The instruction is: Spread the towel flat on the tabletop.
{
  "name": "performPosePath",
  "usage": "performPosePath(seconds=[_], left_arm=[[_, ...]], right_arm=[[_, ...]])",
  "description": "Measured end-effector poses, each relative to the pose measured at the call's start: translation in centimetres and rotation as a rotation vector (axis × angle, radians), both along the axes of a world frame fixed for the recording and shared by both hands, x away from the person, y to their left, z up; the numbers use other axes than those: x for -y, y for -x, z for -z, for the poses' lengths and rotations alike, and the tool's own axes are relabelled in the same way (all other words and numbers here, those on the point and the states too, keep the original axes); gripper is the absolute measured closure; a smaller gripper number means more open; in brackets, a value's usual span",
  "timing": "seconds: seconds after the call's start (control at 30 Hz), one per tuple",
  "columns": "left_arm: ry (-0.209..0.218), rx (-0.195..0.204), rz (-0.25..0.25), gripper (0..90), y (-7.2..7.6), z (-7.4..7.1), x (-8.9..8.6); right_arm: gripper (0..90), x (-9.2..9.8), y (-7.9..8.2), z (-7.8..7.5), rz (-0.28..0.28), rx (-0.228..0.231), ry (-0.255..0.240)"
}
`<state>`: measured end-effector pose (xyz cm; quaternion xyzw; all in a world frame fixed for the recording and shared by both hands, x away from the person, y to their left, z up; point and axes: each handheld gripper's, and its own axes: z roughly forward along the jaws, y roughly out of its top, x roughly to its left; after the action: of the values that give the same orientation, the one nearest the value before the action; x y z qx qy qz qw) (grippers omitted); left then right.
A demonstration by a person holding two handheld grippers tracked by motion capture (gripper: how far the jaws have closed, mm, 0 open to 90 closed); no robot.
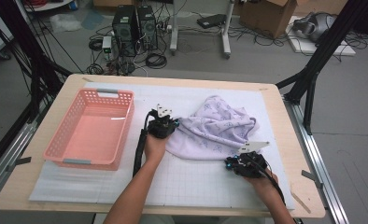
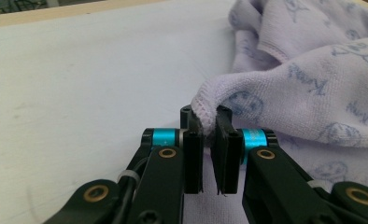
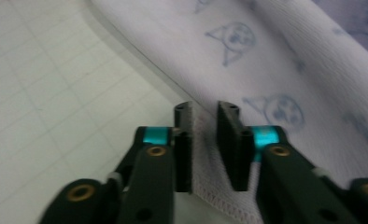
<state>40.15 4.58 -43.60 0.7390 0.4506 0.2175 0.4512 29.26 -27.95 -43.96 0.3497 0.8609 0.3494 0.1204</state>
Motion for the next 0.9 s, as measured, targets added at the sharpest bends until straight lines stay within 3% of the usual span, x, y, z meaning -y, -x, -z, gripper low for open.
performPosePath(seconds=[0.07,0.17,0.37,0.47,0.57,0.6,0.67,0.73,0.8,0.9], left_arm=[[-0.007,-0.009,-0.012,83.4,-0.1,0.0,-0.7],[-0.021,-0.016,-0.025,83.4,0.0,0.0,-1.9],[-0.036,-0.034,-0.021,83.3,0.5,-0.4,-3.5],[-0.032,-0.050,0.019,83.2,0.7,-0.4,-3.4],[-0.058,-0.053,0.075,82.5,1.3,-0.5,-2.2],[-0.066,-0.038,0.090,80.7,1.8,-0.7,-1.8],[-0.025,0.001,0.076,66.8,2.8,-0.7,-1.5],[0.011,-0.018,0.089,50.9,3.5,-0.6,-1.7],[0.006,-0.020,0.112,45.5,4.2,-0.4,-2.1],[0.009,-0.026,0.144,43.4,5.2,-0.1,-2.7]], right_arm=[[85.9,0.3,0.3,-0.1,-0.010,0.004,0.014],[87.2,1.4,0.7,-0.3,-0.029,-0.025,0.009],[87.6,5.6,3.3,-0.4,-0.066,-0.060,-0.018],[87.8,7.9,4.9,-0.7,-0.071,-0.071,-0.031],[87.5,9.5,6.0,-1.1,-0.059,-0.088,-0.071],[86.0,9.7,6.1,-1.1,-0.056,-0.090,-0.083],[75.6,9.9,6.2,-1.4,-0.032,-0.069,-0.115],[66.2,9.9,6.1,-1.9,0.009,-0.043,-0.155],[62.3,9.9,5.7,-2.3,0.050,-0.008,-0.180],[60.2,9.3,4.6,-2.6,0.110,0.027,-0.163]])
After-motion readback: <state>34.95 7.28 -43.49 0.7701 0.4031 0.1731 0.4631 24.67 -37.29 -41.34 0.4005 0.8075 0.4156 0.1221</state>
